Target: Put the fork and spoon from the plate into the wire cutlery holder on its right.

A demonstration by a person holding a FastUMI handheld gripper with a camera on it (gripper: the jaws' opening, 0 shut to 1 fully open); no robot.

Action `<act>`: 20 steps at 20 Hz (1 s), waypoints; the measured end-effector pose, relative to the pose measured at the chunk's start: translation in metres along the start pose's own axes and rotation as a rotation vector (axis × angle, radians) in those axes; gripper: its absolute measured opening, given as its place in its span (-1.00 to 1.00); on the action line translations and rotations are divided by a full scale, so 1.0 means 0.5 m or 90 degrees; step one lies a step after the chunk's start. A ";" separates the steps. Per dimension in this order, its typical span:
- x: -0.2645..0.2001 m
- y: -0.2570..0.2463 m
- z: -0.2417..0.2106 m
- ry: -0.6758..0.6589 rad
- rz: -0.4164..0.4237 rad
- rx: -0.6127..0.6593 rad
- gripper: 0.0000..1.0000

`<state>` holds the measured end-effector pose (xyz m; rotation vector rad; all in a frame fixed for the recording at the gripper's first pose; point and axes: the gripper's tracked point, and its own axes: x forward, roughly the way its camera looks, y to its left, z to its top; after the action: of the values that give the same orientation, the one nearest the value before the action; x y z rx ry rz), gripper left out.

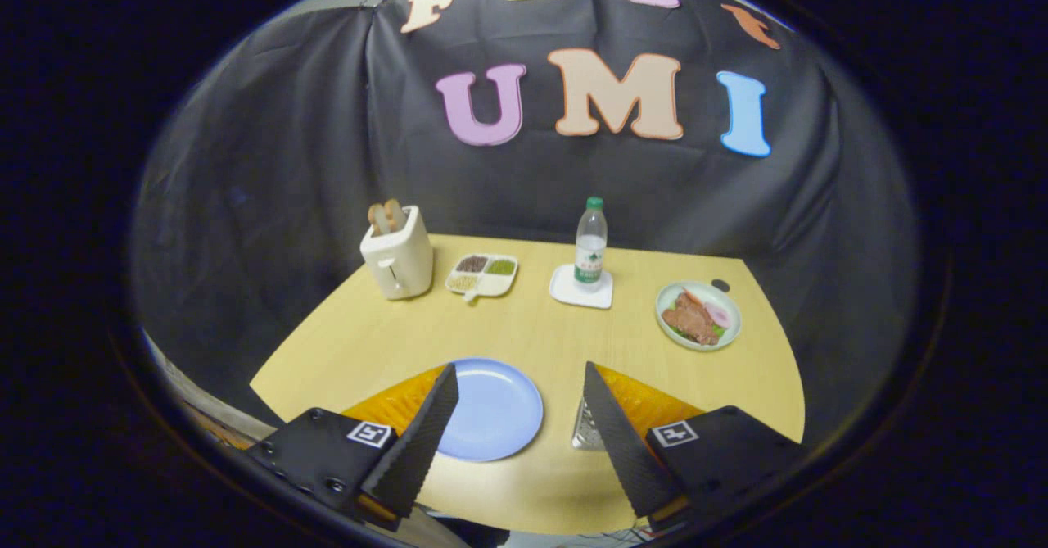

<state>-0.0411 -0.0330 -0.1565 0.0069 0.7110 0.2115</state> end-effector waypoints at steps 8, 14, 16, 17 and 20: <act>-0.022 0.077 0.036 -0.133 -0.050 -0.018 0.97; -0.036 0.098 0.085 -0.238 -0.099 0.011 0.97; -0.035 0.089 0.083 -0.237 -0.103 0.033 0.97; -0.033 0.082 0.085 -0.240 -0.109 0.042 0.97; -0.038 0.070 0.090 -0.241 -0.114 0.053 0.97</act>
<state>-0.0327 0.0002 -0.1072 0.0604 0.3395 0.0058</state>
